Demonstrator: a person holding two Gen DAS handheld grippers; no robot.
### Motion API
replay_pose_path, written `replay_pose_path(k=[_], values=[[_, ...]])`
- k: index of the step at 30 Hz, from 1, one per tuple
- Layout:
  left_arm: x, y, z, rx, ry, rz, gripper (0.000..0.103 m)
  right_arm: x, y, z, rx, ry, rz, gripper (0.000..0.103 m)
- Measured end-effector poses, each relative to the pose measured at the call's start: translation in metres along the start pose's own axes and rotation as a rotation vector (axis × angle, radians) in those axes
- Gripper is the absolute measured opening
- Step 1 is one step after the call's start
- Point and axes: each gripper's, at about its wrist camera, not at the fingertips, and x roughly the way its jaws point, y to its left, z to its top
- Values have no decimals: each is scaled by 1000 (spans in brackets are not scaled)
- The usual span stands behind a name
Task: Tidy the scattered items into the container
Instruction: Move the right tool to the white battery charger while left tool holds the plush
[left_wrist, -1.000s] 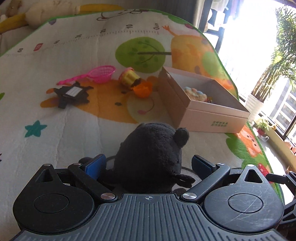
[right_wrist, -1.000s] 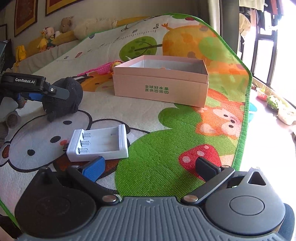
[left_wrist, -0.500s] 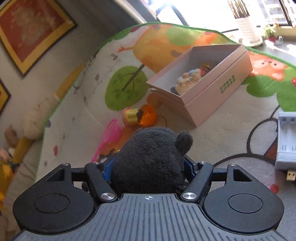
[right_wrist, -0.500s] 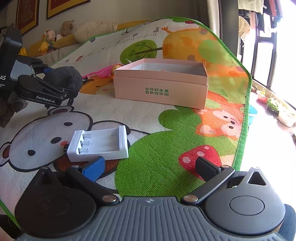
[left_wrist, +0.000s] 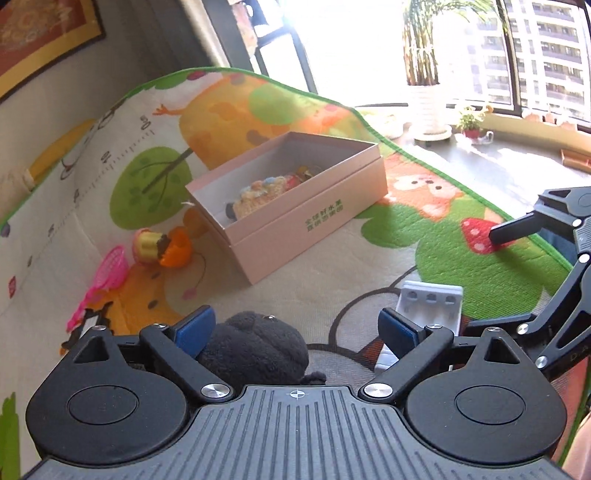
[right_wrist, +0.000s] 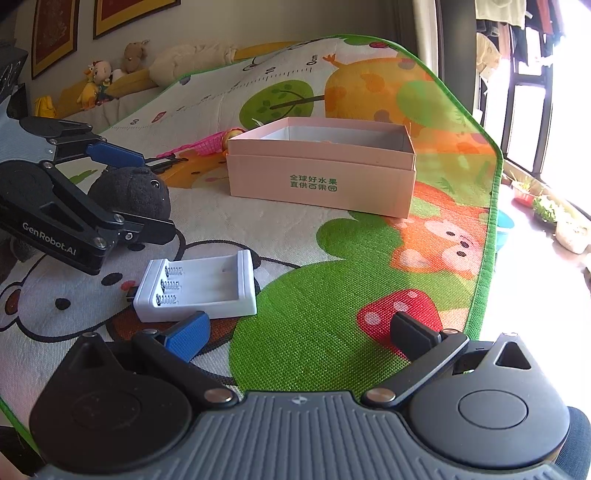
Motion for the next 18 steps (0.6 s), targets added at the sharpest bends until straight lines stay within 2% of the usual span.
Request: replay_pose_path(k=[6,9,14,18], values=[[-12,3,5,-152,-18,-127,97,1,0,0,-2,4,-1,103],[-17,0,4,-196,-21,-169,98,1,0,0,-3,5,-2,103],[-27,-6,-1,-237,-31,-218,98,1,0,0,-3,5,-2,103],[-45,-3,-7,-291,-72,-226,99,1,1,0,-4,8,-3,103]])
